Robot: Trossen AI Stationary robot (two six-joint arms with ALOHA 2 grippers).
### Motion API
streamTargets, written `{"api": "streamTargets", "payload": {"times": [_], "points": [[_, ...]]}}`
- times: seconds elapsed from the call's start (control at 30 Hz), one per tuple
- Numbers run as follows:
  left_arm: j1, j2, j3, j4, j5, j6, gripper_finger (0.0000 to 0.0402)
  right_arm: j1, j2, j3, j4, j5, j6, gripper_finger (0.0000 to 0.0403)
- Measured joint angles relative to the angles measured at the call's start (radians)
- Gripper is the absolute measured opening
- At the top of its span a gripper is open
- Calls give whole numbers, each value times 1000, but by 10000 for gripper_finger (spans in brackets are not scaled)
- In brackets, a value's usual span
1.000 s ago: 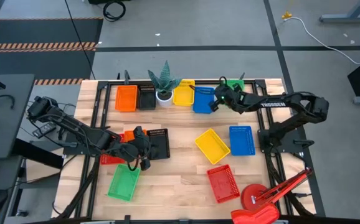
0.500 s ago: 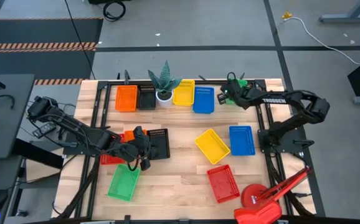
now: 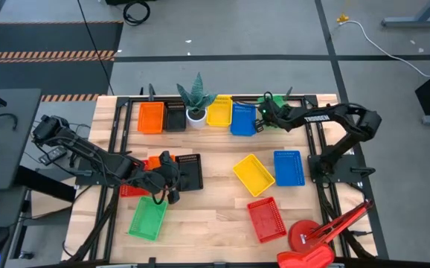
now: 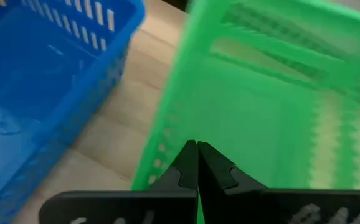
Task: Stack baskets by color
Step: Move the right green bin to the top right of the table, then adjust the top blue bin
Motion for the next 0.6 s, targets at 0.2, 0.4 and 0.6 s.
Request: {"api": "streamTargets", "payload": {"times": [0.2,0.4,0.6], "points": [[0,0,0,0,0,0,19,32,-51,0,-33,-1,9,0],[0,0,0,0,0,0,10,68,-131,0,-27,0,29,0],[0,0,0,0,0,0,17,135,-186,0,-7,-29,-30,0]]}}
